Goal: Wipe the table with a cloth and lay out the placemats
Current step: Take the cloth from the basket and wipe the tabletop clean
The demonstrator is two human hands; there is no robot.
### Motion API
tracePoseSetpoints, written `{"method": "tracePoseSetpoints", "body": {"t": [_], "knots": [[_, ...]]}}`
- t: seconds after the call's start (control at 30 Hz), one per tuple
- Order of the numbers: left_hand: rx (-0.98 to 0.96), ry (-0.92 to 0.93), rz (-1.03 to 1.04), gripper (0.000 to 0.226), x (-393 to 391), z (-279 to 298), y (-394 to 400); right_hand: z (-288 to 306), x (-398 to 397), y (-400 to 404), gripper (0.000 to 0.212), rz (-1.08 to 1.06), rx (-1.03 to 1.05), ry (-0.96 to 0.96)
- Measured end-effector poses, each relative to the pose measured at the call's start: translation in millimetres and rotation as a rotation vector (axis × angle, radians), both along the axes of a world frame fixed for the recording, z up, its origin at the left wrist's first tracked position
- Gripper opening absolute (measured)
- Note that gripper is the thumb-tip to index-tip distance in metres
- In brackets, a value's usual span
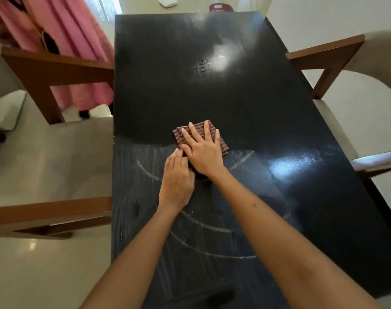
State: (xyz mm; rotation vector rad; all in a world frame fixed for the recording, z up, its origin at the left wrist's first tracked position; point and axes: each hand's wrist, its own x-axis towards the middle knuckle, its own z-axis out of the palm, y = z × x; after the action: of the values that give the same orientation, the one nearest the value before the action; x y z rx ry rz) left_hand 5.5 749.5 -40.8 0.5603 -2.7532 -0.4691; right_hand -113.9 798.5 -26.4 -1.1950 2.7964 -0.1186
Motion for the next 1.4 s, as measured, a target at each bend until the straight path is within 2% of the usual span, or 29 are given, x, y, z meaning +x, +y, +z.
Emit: {"method": "tracePoseSetpoints", "body": {"t": [0.1, 0.33, 0.43, 0.5, 0.7, 0.8, 0.9, 1.07, 1.17, 1.3, 1.4], "knots": [[-0.042, -0.022, -0.023, 0.039, 1.6, -0.7, -0.1, -1.2, -13.6, 15.3, 0.053, -0.024, 0.008, 0.021], [-0.086, -0.051, -0.041, 0.038, 1.2, -1.7, 0.1, -6.9, -47.9, 102.2, 0.055, -0.45, -0.008, -0.02], [-0.074, -0.055, -0.04, 0.04, 1.4, 0.2, 1.1, -5.9, -37.2, 99.9, 0.054, -0.551, -0.041, -0.039], [-0.065, -0.052, -0.042, 0.043, 1.7, 1.7, 1.8, -4.6, -22.2, 84.1, 0.054, -0.533, -0.059, -0.039], [-0.019, 0.025, -0.038, 0.042, 3.1, 6.2, 3.4, -7.0, 49.9, 48.2, 0.053, -0.151, -0.065, 0.008], [-0.014, 0.037, -0.048, 0.041, 4.6, 5.0, 2.8, -8.2, 50.0, 53.4, 0.052, -0.094, -0.064, 0.003], [-0.024, 0.021, -0.055, 0.04, 4.4, 1.0, 2.3, -9.5, 38.4, 69.6, 0.052, -0.134, -0.044, 0.013], [-0.035, 0.032, -0.068, 0.036, 4.4, -1.5, 1.2, -8.5, 10.6, 128.6, 0.06, -0.392, -0.04, -0.008], [-0.025, 0.03, -0.066, 0.035, 4.9, -1.7, 1.1, -8.4, 3.9, 156.1, 0.055, -0.494, -0.028, -0.016], [-0.021, 0.017, -0.062, 0.037, 4.3, -0.7, 1.5, -8.5, 12.5, 147.5, 0.053, -0.564, -0.054, -0.024], [-0.034, 0.01, -0.068, 0.037, 4.0, -0.2, 2.0, -7.4, 34.0, 130.8, 0.053, -0.486, -0.062, -0.013]]}}
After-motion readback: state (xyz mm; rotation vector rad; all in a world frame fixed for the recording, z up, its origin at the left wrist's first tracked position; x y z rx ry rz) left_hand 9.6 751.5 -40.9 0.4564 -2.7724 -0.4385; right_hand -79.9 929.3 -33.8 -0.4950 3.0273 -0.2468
